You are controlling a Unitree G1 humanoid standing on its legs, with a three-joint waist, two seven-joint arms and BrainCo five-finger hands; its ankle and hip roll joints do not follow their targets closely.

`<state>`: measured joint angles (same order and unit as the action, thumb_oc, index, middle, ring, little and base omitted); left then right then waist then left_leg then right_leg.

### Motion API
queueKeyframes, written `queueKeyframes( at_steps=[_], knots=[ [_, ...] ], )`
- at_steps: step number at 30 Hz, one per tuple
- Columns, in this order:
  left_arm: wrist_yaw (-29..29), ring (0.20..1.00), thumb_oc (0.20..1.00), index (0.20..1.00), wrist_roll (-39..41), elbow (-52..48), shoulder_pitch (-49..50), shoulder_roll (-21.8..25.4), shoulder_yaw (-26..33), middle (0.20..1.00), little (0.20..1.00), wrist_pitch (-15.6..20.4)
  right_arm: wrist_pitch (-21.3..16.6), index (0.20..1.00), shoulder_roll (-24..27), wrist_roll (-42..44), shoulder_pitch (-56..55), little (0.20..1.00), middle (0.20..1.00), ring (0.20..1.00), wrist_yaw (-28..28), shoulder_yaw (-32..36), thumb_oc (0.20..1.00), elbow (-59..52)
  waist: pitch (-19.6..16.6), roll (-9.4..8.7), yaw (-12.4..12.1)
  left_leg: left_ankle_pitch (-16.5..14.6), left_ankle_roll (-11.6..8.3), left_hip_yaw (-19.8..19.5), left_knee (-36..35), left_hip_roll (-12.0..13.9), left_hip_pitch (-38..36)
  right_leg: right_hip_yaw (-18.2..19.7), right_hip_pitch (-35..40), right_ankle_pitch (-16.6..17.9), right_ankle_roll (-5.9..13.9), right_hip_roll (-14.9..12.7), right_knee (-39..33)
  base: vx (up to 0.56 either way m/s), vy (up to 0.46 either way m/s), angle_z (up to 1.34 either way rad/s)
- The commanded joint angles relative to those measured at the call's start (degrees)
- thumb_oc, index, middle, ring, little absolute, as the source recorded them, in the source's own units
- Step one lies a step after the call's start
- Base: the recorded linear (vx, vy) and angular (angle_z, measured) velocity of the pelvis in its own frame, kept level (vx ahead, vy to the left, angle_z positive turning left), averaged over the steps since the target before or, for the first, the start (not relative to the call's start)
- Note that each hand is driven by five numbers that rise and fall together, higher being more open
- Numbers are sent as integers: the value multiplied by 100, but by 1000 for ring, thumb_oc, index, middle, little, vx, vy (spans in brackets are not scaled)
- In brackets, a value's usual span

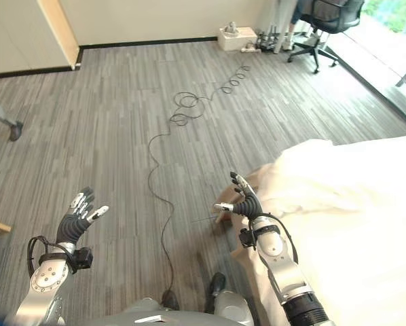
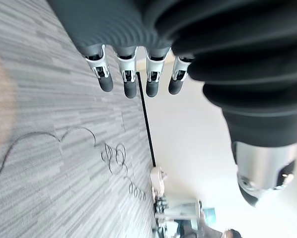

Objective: Making the bed.

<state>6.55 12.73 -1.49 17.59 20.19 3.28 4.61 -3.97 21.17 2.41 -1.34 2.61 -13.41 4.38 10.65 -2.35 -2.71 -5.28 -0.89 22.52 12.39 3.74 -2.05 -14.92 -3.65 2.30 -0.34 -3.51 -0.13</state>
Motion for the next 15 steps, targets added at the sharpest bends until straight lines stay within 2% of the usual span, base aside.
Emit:
queueKeyframes(
  at_steps=[1,2,3,4,6,7,10,13,14,15],
  knots=[
    [159,1000,1000,1000,89,-251,-133,-106,210,1000,1000,333,-237,1000,211,-52,409,1000,1000,1000,18,162,1000,-473,418,-29,-11,-154,-185,-1056,893,571,377,-2,870,-915,204,-67,-369,99,-29,-112],
    [210,1000,1000,1000,83,-243,-118,-130,218,1000,1000,355,-235,1000,245,-67,423,1000,1000,1000,29,175,1000,-546,459,-66,-65,-285,-134,-1421,967,301,560,173,880,-934,197,-61,-355,66,-36,-101],
    [221,1000,1000,1000,88,-240,-104,-151,234,1000,1000,362,-239,1000,266,-79,403,1000,1000,1000,12,196,1000,-609,455,-102,-80,-363,-93,-1620,938,140,678,268,868,-949,215,-64,-348,178,27,-70],
    [211,1000,1000,1000,40,-280,-73,-183,252,1000,1000,382,-286,1000,333,-125,316,1000,1000,1000,-16,220,1000,-725,465,-101,-106,-568,-43,-1826,654,-52,675,414,895,-977,247,-60,-356,180,54,-92],
    [198,1000,1000,1000,-31,-314,-87,-165,234,1000,1000,396,-327,1000,439,-211,225,1000,1000,1000,-15,296,1000,-850,447,-93,-87,-435,-74,-2043,326,-192,829,526,925,-999,269,-47,-368,184,101,-93],
    [205,1000,1000,1000,-79,-356,-122,-119,201,1000,1000,398,-354,1000,518,-239,129,1000,1000,1000,21,402,1000,-927,452,-46,-52,-175,-109,-2211,-59,-247,948,674,988,-1047,275,19,-359,179,147,-52],
    [337,1000,1000,1000,-259,-369,-309,-25,148,1000,1000,404,-371,1000,503,-296,62,1000,1000,1000,110,483,1000,-865,509,55,-44,353,-172,-2559,-497,-235,1254,985,1099,-1160,267,111,-283,167,167,-51],
    [606,1000,1000,1000,-608,-362,-610,176,167,1000,1000,420,-384,1000,531,-328,18,1000,1000,1000,198,574,1000,-851,520,114,-7,625,-216,-2993,-1085,-81,1357,1472,1183,-1351,268,146,-118,172,223,-112],
    [606,1000,1000,1000,-608,-361,-611,176,166,1000,1000,420,-384,1000,532,-328,18,1000,1000,1000,198,575,1000,-851,517,116,-10,630,-217,-2992,-1091,-78,1358,1474,1178,-1349,267,148,-117,131,210,-34],
    [692,1000,1000,1000,-761,-385,-706,270,214,1000,1000,418,-408,1000,574,-342,11,1000,1000,1000,184,599,1000,-895,467,142,28,689,-233,-3005,-1256,4,1296,1632,1186,-1383,312,153,-85,274,348,-8]
  ],
)
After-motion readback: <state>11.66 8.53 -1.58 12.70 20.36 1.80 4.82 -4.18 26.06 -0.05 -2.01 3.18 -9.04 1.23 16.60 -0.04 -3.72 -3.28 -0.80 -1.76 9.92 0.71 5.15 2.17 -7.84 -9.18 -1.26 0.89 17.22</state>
